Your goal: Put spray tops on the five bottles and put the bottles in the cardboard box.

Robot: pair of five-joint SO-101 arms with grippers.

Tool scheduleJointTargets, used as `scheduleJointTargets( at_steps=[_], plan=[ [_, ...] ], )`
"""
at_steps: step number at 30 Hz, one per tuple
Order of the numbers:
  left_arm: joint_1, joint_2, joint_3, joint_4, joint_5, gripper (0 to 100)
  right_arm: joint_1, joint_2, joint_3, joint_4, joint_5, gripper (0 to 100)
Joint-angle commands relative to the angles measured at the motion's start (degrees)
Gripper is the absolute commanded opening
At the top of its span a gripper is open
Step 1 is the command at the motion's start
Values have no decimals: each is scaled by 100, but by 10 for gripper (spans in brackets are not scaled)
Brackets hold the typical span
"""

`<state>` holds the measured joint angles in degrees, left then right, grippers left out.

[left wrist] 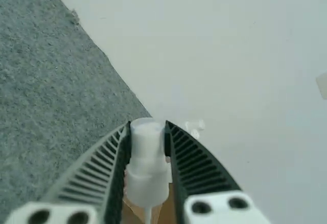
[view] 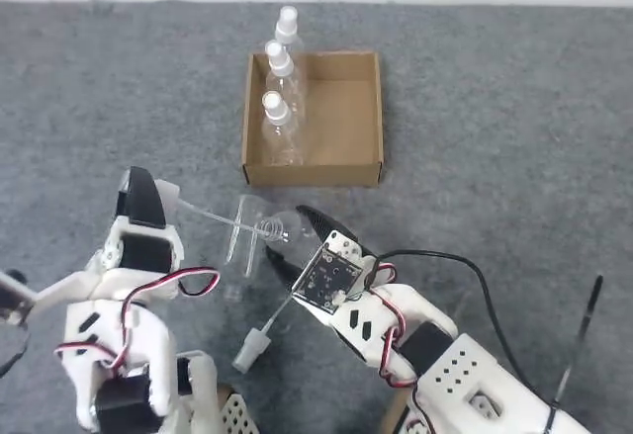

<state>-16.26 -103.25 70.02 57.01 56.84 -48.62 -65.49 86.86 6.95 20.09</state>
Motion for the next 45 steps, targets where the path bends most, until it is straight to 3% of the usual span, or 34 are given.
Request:
scheduleJointTargets(
  at_steps=[1, 6, 13, 20, 29, 45],
  plan=[
    [9, -132, -40, -220, -79, 13, 57, -233, -132, -136, 132, 6],
    [53, -132, -22, -211, -79, 13, 57, -189, -141, -136, 132, 6],
    [791, -132, 163, -167, -475, 13, 57, -189, -141, -136, 132, 6],
    [888, -132, 198, -176, -703, 13, 57, -189, -141, -136, 132, 6],
    [897, -132, 198, -62, -712, 13, 57, -189, -123, -136, 105, 6],
    [1837, -132, 391, -44, -712, 13, 57, -189, -114, -136, 105, 6]
  ],
)
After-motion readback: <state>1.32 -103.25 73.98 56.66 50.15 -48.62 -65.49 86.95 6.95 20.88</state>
